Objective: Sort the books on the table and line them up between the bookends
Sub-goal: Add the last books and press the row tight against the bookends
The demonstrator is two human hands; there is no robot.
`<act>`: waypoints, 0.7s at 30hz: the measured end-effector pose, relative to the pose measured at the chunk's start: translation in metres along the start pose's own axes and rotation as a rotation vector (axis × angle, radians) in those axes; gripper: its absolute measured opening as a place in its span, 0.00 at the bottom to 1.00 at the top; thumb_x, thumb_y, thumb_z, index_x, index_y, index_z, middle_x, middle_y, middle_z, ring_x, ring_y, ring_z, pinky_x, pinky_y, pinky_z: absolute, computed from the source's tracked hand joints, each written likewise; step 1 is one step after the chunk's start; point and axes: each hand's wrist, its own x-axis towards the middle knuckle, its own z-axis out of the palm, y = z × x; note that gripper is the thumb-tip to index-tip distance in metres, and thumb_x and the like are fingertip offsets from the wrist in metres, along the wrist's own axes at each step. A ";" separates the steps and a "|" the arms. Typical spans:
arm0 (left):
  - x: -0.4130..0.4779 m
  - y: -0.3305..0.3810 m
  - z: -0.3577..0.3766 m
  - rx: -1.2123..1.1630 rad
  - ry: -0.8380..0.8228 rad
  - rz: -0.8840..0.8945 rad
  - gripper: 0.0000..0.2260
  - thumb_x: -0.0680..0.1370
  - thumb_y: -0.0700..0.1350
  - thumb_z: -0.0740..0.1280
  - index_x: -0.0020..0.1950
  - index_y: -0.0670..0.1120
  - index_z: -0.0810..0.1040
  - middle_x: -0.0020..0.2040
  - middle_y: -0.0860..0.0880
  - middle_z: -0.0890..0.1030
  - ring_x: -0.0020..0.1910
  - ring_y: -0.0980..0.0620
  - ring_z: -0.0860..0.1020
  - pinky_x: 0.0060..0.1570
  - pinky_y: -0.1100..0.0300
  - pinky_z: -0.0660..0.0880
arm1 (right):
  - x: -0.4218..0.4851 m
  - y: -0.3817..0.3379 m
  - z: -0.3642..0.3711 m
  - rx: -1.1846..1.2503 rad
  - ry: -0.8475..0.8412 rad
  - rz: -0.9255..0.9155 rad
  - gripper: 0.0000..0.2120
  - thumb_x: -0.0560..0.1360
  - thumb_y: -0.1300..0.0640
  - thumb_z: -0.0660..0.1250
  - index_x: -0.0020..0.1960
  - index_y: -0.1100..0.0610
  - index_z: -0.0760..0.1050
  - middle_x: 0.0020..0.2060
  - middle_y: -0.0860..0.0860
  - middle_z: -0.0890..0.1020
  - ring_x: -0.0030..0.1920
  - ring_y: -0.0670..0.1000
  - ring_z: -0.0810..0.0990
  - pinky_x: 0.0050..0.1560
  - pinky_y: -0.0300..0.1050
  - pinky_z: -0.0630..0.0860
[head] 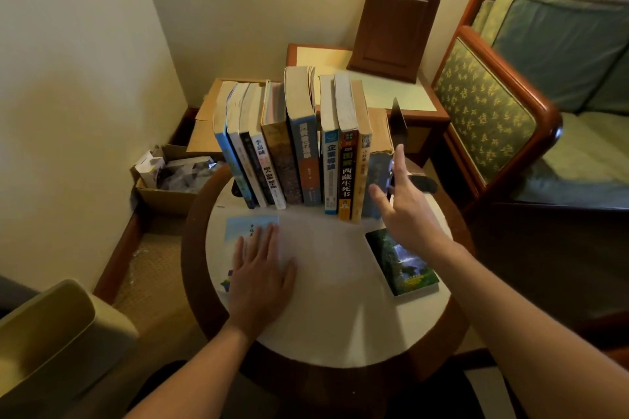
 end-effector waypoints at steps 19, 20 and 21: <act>-0.053 0.011 -0.004 -0.094 -0.154 0.100 0.37 0.78 0.72 0.42 0.82 0.56 0.40 0.82 0.54 0.42 0.80 0.41 0.37 0.77 0.44 0.38 | -0.088 0.035 0.102 -0.405 -0.380 0.037 0.34 0.84 0.46 0.55 0.82 0.50 0.39 0.81 0.52 0.51 0.81 0.59 0.44 0.79 0.57 0.46; -0.058 0.013 -0.004 -0.093 -0.170 0.133 0.36 0.78 0.72 0.43 0.81 0.58 0.37 0.82 0.55 0.40 0.80 0.42 0.36 0.78 0.44 0.38 | -0.089 0.035 0.103 -0.392 -0.355 0.026 0.32 0.84 0.49 0.55 0.82 0.51 0.41 0.81 0.53 0.53 0.81 0.59 0.46 0.79 0.56 0.47; -0.063 0.015 -0.005 -0.077 -0.189 0.159 0.35 0.79 0.71 0.44 0.80 0.58 0.35 0.81 0.55 0.38 0.79 0.42 0.34 0.78 0.44 0.37 | -0.089 0.036 0.104 -0.373 -0.313 0.020 0.30 0.84 0.51 0.54 0.82 0.52 0.46 0.80 0.55 0.58 0.80 0.59 0.51 0.79 0.55 0.51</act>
